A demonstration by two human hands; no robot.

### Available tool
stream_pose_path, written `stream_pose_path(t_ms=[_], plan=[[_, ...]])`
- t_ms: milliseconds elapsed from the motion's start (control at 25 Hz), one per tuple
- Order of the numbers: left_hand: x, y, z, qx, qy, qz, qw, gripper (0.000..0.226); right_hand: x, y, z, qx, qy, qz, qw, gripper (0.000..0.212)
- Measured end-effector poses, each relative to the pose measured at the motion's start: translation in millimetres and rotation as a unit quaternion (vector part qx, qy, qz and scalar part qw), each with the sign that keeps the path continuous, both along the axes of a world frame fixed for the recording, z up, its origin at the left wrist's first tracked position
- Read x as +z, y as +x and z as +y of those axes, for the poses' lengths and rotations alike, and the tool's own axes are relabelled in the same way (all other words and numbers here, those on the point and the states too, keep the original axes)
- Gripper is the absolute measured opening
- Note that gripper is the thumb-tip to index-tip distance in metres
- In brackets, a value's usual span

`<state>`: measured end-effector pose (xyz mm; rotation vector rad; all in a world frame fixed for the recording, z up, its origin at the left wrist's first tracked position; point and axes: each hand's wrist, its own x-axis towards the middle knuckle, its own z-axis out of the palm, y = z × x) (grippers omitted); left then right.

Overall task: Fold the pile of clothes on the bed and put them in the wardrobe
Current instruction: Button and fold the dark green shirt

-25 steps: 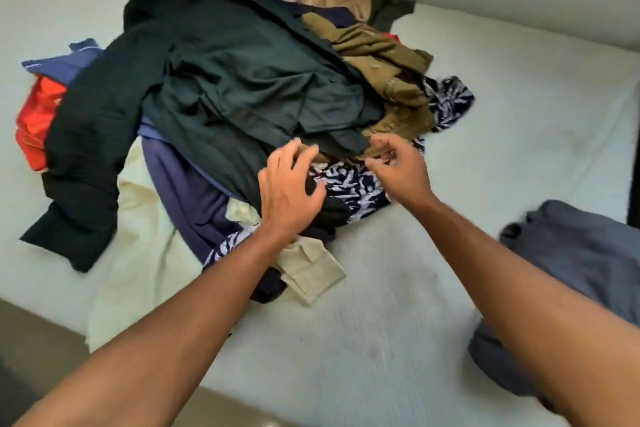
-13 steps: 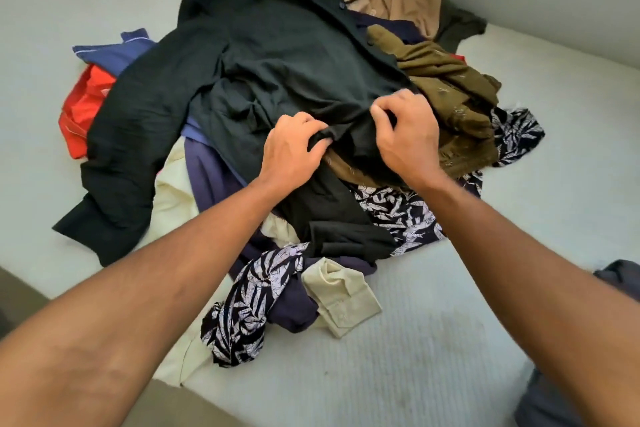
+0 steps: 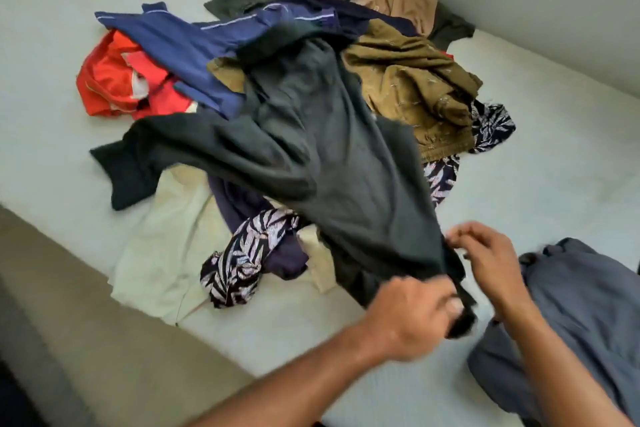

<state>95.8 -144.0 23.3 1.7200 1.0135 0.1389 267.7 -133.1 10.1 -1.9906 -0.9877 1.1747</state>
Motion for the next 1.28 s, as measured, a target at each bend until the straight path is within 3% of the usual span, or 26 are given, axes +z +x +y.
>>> stream_pose_path(t_ms=[80,160,240,320,360,480,560,680,720,840,920,1000,1040,1120,1200,1280], plan=[[13.2,9.8,-61.9,-0.064,-0.15,-0.028,0.986,0.025,10.8,-3.9,25.1,-0.08,-0.004,0.076,0.994,0.013],[6.9,8.2,-95.6,-0.082,-0.208,-0.04,0.974,0.024,4.3,-24.4,66.5,-0.053,-0.043,0.109,0.992,0.045],[-12.1,-1.6,-92.4,-0.033,-0.15,-0.058,0.987,0.028,-22.5,-54.2,92.4,0.04,-0.088,0.056,0.994,0.063],[-31.2,-19.7,-56.7,0.126,-0.067,-0.052,0.988,0.026,-52.3,-84.1,97.6,0.083,-0.116,-0.063,0.988,0.054],[-39.3,-32.9,-31.0,0.221,-0.034,-0.049,0.973,0.02,-62.2,-96.4,93.1,0.072,-0.109,-0.1,0.986,0.042],[-39.6,-81.4,64.6,0.402,0.057,-0.029,0.914,0.016,-58.4,-115.3,69.2,-0.017,-0.005,-0.082,0.996,0.019],[-24.8,-100.8,116.6,0.43,0.004,-0.028,0.903,0.035,-42.5,-114.1,40.8,-0.001,0.083,-0.103,0.991,0.029],[0.4,-88.4,151.2,0.372,-0.22,-0.026,0.901,0.057,-27.3,-114.1,-20.5,0.177,0.172,-0.207,0.947,0.03],[6.5,-78.1,151.9,0.346,-0.238,-0.004,0.908,0.06,-22.6,-117.4,-38.4,0.249,0.183,-0.238,0.921,0.024],[-2.2,-50.8,124.5,0.236,-0.118,0.14,0.954,0.058,-10.5,-128.1,-56.2,0.424,0.155,-0.237,0.86,0.019],[-13.4,-36.2,91.5,0.15,-0.064,0.196,0.967,0.037,5.7,-126.3,-38.9,0.514,0.067,-0.195,0.833,0.017],[-17.7,-36.6,73.2,0.186,-0.083,0.153,0.967,0.016,24.4,-114.9,-21.4,0.509,0.027,-0.122,0.851,0.015],[-18.1,-41.0,71.0,0.222,-0.104,0.108,0.963,0.019,34.6,-104.1,-12.1,0.454,0.062,-0.088,0.885,0.012],[-9.8,-53.1,69.9,0.236,-0.126,0.016,0.963,0.028,45.1,-73.1,5.3,0.31,0.182,-0.074,0.93,0.035],[12.4,-63.4,68.9,0.174,-0.109,-0.043,0.978,0.03,54.8,-46.7,27.6,0.305,0.219,-0.144,0.915,0.065],[47.9,-62.5,66.5,0.087,-0.045,-0.048,0.994,0.017,66.6,-39.4,51.4,0.393,0.175,-0.167,0.887,0.057]])
